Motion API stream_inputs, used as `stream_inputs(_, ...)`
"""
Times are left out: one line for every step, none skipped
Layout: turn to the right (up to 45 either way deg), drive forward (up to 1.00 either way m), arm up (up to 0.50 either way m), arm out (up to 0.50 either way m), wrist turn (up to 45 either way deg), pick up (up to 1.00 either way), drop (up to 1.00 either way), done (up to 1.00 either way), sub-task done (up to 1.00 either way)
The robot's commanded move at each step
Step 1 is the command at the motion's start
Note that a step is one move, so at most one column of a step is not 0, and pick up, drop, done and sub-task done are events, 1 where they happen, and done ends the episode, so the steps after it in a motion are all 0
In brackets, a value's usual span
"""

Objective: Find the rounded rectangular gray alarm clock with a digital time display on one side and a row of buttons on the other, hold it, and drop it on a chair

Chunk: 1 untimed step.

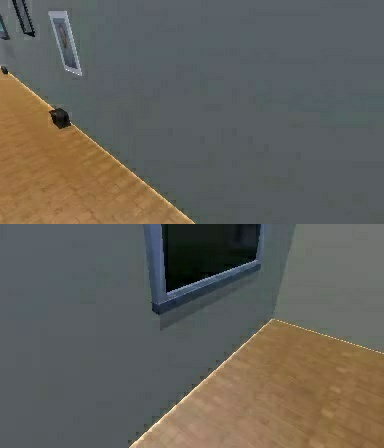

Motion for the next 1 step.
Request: stream_inputs(-45.0, 0.00, 0.00, 0.00, 0.0, 0.00, 0.00, 0.00, 0.00)
